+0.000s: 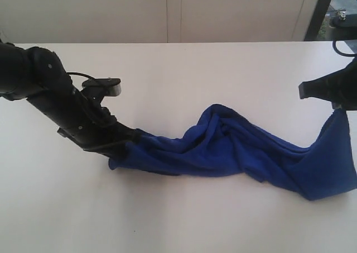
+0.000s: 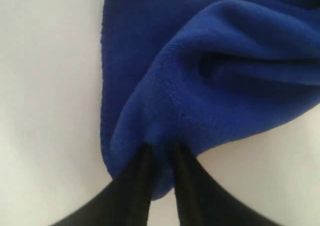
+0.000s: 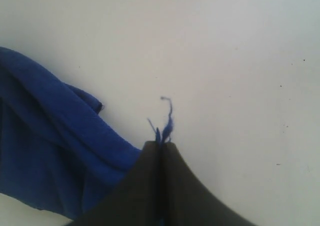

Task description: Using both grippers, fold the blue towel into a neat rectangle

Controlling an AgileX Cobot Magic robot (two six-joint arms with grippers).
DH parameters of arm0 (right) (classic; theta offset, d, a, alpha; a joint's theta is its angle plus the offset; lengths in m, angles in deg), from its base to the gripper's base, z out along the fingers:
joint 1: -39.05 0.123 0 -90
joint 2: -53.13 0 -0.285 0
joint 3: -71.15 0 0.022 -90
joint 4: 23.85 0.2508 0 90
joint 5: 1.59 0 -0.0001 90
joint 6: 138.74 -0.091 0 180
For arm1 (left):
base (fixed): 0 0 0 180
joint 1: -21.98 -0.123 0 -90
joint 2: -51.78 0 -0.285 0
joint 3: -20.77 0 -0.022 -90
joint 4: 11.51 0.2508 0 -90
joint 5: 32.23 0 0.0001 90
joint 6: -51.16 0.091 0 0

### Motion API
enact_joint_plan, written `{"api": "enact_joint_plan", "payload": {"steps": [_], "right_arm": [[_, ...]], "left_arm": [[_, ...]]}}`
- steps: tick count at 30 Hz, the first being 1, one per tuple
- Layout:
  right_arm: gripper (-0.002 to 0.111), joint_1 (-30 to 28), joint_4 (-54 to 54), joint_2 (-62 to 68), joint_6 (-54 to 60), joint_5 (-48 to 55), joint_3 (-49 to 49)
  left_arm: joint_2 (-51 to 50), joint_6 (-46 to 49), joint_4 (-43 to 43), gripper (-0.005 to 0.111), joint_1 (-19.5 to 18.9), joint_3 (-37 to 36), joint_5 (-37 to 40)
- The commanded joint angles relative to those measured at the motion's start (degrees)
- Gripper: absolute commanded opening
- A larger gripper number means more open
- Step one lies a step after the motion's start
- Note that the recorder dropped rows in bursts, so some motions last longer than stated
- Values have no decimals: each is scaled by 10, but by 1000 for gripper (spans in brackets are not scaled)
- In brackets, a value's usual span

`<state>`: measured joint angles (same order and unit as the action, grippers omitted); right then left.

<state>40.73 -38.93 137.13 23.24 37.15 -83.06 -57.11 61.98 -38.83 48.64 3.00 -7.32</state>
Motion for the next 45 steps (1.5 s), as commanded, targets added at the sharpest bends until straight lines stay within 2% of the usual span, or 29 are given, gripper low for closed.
{"api": "enact_joint_plan", "payload": {"steps": [1,3,9,23,34,45], "right_arm": [[0,-5,2,1,3,-5,2],[0,-5,2,1,3,-5,2],[0,-5,2,1,3,-5,2],[0,-5,3,1,3,-7,2],[0,-5,3,1,3,-7,2],[0,-5,3,1,3,-7,2]], "left_arm": [[40,15,-14,45,4,15,16],[59,25,-14,50,4,27,16],[70,35,-12,47,3,46,-7],[-56,47,-10,46,3,47,-168],[-109,103,-10,46,3,105,-113],[-133,121,-10,45,3,105,-114]]}}
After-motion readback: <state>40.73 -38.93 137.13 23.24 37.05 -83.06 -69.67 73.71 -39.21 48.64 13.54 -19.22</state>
